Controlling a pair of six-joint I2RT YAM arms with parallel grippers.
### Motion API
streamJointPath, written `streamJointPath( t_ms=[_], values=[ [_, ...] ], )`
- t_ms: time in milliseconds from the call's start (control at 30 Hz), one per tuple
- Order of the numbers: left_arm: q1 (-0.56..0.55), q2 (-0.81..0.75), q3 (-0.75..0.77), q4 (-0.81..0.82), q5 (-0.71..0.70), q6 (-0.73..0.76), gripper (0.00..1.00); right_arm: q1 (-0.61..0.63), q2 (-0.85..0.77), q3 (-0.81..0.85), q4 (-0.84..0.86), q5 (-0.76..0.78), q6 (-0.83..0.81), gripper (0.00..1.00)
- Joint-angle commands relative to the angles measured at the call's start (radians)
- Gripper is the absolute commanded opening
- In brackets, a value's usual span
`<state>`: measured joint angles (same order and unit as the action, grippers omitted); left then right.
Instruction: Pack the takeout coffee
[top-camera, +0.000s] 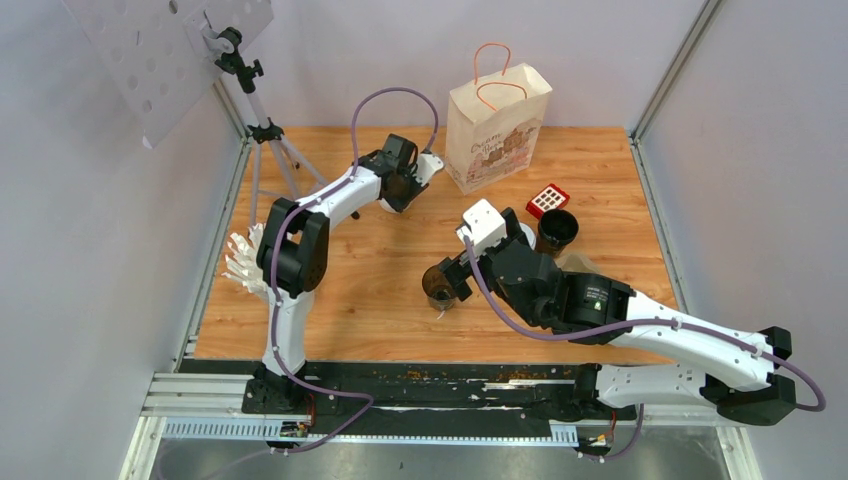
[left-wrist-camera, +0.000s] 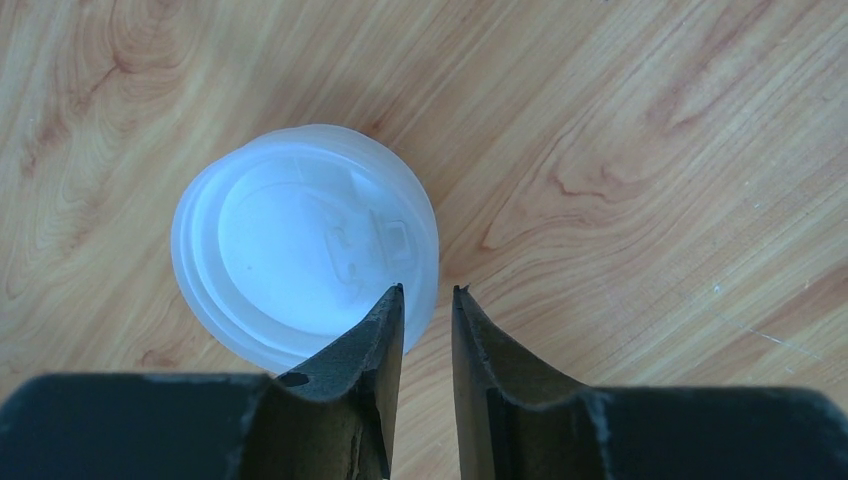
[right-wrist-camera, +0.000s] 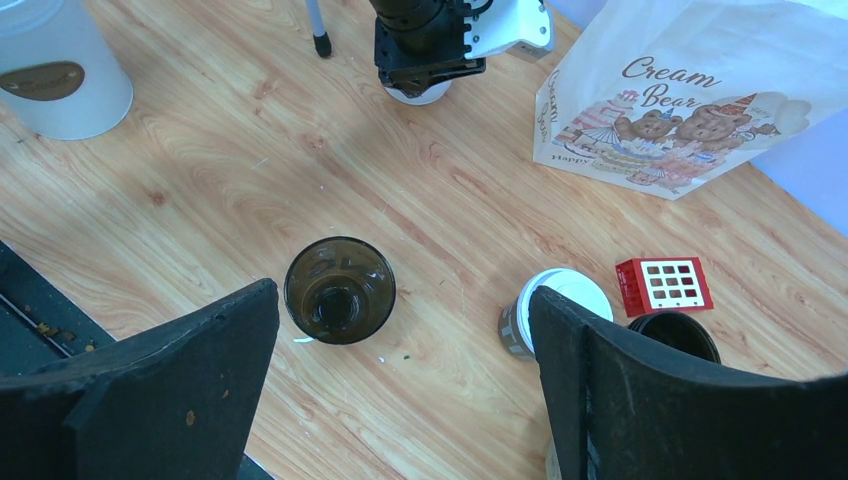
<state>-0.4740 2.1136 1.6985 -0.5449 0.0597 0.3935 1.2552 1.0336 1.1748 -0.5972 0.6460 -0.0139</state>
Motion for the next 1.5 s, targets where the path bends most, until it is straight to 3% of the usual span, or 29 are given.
streamJointPath(
  t_ms=[0,467,533,733,1033,1200,1300,1467],
  values=[
    [0.002,-0.008,0.047,-0.006,0.029,0.020,0.32,-0.006,-0.003,-0.006,0.048,0.018,-0.018,0.95],
    [0.003,0.007,0.040,-0.006,0.008,0.048,0.29,-0.009,0.013,-0.003,0.062,0.015,-0.033,0.95],
    [0.003,0.013,0.047,-0.011,0.016,0.049,0.25,-0.010,0.013,-0.006,0.063,0.015,-0.032,0.95],
    [0.003,0.017,0.078,-0.043,0.044,0.036,0.00,-0.014,0.015,-0.010,0.068,0.015,-0.032,0.95],
    [0.003,-0.007,0.122,-0.098,0.029,-0.047,0.00,-0.013,-0.005,-0.034,0.070,0.002,0.007,0.95],
    [0.003,0.001,0.094,-0.033,-0.026,-0.086,0.12,-0.013,-0.038,-0.064,0.076,-0.011,0.047,0.95],
    [0.003,0.004,0.088,0.001,-0.011,-0.117,0.27,-0.013,-0.052,-0.073,0.080,-0.023,0.050,0.95],
    [0.003,-0.009,0.049,0.080,0.002,-0.139,0.36,-0.014,-0.057,-0.075,0.079,-0.013,0.027,0.95]
  ],
)
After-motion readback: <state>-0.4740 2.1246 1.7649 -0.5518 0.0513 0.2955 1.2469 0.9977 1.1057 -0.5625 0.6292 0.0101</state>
